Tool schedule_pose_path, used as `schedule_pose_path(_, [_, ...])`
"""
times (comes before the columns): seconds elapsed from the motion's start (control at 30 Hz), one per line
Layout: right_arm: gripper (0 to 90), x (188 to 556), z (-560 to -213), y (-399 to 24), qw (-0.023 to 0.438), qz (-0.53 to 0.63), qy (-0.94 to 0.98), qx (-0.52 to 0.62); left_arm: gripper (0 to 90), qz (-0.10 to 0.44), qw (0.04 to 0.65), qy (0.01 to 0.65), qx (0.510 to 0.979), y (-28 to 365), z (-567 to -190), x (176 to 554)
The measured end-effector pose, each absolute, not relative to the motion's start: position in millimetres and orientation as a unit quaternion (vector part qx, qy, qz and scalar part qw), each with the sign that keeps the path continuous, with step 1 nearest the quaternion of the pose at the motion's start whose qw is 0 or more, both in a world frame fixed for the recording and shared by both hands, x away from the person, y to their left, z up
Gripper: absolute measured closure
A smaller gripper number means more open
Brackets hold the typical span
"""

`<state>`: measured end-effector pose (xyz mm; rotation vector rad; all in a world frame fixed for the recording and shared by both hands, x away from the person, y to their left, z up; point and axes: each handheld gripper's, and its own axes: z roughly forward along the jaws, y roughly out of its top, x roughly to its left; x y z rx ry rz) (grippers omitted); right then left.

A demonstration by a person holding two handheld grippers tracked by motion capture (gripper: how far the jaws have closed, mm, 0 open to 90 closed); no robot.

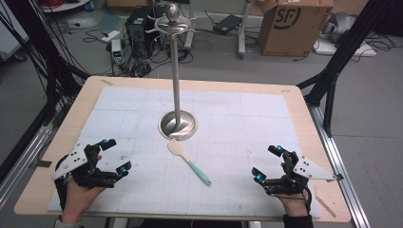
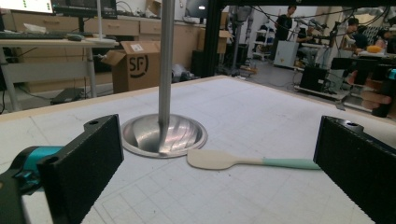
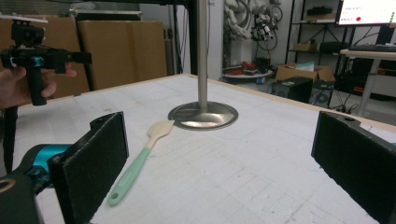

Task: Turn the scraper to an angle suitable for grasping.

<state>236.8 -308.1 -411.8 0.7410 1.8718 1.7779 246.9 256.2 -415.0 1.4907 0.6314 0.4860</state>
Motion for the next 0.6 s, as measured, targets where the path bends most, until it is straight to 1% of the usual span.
schedule_pose_path(0.03, [2.5, 237, -413, -307, 0.22, 0.642, 0.682, 0.272, 1.9, 0.217, 0.664, 0.279, 0.659, 256, -415, 247])
schedule_pose_path(0.2, [2.4, 237, -413, -306, 0.22, 0.639, 0.686, 0.27, 1.9, 0.222, 0.669, 0.272, 0.656, 254, -416, 247])
schedule_pose_path(0.27, [2.4, 237, -414, -306, 0.221, 0.638, 0.687, 0.269, 1.9, 0.212, 0.671, 0.274, 0.655, 252, -415, 247])
schedule_pose_path(0.33, [2.5, 238, -414, -307, 0.222, 0.639, 0.685, 0.27, 2.0, 0.215, 0.669, 0.272, 0.657, 250, -415, 247])
schedule_pose_path(0.37, [2.5, 238, -415, -307, 0.219, 0.638, 0.686, 0.274, 8.8, 0.212, 0.671, 0.269, 0.658, 249, -416, 247])
schedule_pose_path(0.43, [2.5, 239, -415, -306, 0.219, 0.637, 0.687, 0.272, 27.7, 0.203, 0.677, 0.251, 0.661, 248, -417, 247])
schedule_pose_path(0.47, [2.5, 239, -416, -306, 0.218, 0.635, 0.689, 0.273, 36.8, 0.19, 0.679, 0.251, 0.664, 247, -418, 247])
schedule_pose_path(0.5, [2.5, 239, -416, -306, 0.218, 0.635, 0.689, 0.273, 36.8, 0.184, 0.677, 0.259, 0.664, 245, -418, 248])
schedule_pose_path(0.53, [2.5, 239, -416, -306, 0.22, 0.634, 0.689, 0.274, 45.4, 0.182, 0.674, 0.269, 0.664, 243, -419, 248])
schedule_pose_path(0.6, [2.5, 240, -416, -305, 0.217, 0.634, 0.69, 0.274, 59.2, 0.176, 0.666, 0.27, 0.673, 239, -420, 248])
